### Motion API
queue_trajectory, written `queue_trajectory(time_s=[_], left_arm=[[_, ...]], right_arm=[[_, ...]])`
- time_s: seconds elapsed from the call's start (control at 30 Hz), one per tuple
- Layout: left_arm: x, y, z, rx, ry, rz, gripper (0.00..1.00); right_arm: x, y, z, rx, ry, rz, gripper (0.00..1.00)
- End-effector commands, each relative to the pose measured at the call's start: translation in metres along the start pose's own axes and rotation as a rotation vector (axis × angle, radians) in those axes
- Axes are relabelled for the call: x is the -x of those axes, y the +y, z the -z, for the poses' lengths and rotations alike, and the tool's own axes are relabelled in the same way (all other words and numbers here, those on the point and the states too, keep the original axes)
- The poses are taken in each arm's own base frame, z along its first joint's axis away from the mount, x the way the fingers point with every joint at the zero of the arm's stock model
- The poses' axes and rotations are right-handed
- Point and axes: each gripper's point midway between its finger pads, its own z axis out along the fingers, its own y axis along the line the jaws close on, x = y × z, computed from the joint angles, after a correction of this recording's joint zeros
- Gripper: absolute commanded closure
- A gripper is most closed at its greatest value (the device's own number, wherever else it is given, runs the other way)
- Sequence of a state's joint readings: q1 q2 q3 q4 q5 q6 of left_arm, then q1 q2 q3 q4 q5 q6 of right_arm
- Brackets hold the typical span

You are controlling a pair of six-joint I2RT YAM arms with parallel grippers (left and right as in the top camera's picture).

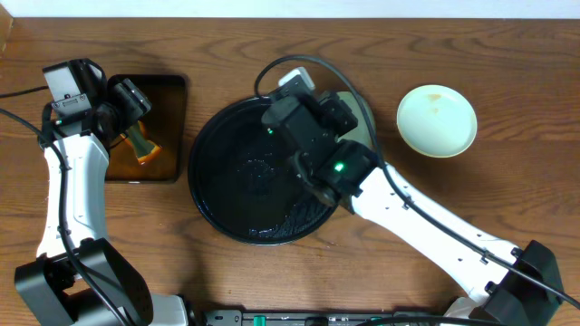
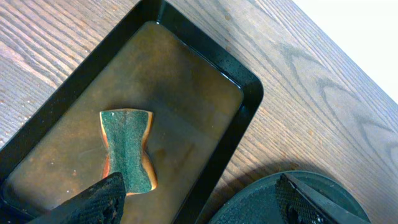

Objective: Clean dirty plates on tray and stack at the side
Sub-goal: 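Lower the light-blue plate onto the stacked plates and release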

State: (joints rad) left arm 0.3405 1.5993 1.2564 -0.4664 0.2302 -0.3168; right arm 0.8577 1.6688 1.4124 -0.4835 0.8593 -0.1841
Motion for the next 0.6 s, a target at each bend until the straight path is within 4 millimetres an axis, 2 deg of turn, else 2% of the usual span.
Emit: queue_trajectory(time_s=[0.0,0.17,0.3,0.37,0.4,0.47,0.5,0.53,0.57], left_arm=[[0.002,0.002,0.0,0.004,-0.002,-0.002,0.22],[0.002,0.001,0.0,0.004,-0.002,-0.002,0.22],[0.002,0.001,0.0,0.004,-0.002,-0.002,0.22],[0.002,0.001,0.0,0.004,-0.002,-0.002,0.22],[0.002,0.002,0.0,0.004,-0.002,-0.002,0.22],[0.002,0.001,0.0,0.004,-0.002,-0.002,0.22],[0.002,0.001,0.0,0.004,-0.002,-0.002,0.22],[0.002,0.002,0.0,0.004,-0.002,-0.002,0.22],[0.002,0.001,0.0,0.004,-0.002,-0.002,0.22]], right_arm=[[0.008,-0.006,0.009,-0.075,-0.016,0.066,0.98],[0.008,-0.005,0.01,-0.074,-0.016,0.067,0.99],[-0.002,-0.009,0.001,-0.052,0.014,-0.081,0.99],[-0.016,0.001,-0.009,0.059,0.073,-0.191,0.99],[-0.031,0.013,-0.019,0.207,0.151,-0.303,0.99],[-0.046,0.03,-0.025,0.419,0.242,-0.415,0.99],[-0.054,0.045,-0.025,0.624,0.302,-0.468,0.92],[-0.06,0.056,-0.022,0.791,0.326,-0.463,0.77],[-0.063,0.059,-0.022,0.828,0.331,-0.449,0.69]])
